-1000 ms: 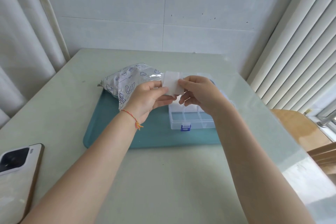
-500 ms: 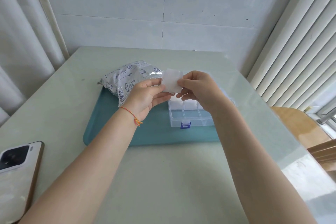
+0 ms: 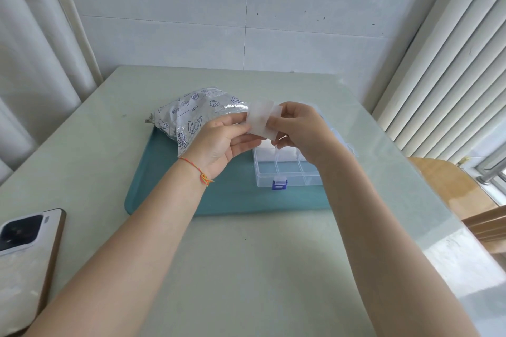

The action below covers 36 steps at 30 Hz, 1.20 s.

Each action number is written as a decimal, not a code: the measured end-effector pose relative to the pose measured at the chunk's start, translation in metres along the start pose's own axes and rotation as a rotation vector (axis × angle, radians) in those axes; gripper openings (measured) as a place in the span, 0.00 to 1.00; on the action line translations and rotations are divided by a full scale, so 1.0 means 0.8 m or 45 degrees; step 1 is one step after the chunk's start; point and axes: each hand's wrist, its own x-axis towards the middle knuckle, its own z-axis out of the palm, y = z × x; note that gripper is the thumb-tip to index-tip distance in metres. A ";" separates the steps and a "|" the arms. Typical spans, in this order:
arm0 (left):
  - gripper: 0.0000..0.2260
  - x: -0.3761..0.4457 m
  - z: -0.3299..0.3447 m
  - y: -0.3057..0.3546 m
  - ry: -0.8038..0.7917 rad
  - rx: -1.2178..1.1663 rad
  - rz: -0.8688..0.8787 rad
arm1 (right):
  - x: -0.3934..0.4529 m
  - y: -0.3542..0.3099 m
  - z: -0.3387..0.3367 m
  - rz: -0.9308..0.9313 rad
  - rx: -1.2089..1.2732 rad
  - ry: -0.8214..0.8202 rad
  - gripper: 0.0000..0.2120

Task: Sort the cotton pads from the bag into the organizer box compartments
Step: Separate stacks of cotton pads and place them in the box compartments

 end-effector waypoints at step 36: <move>0.15 0.002 -0.001 0.003 0.057 -0.152 0.001 | -0.003 0.001 0.022 -0.253 -0.222 -0.019 0.18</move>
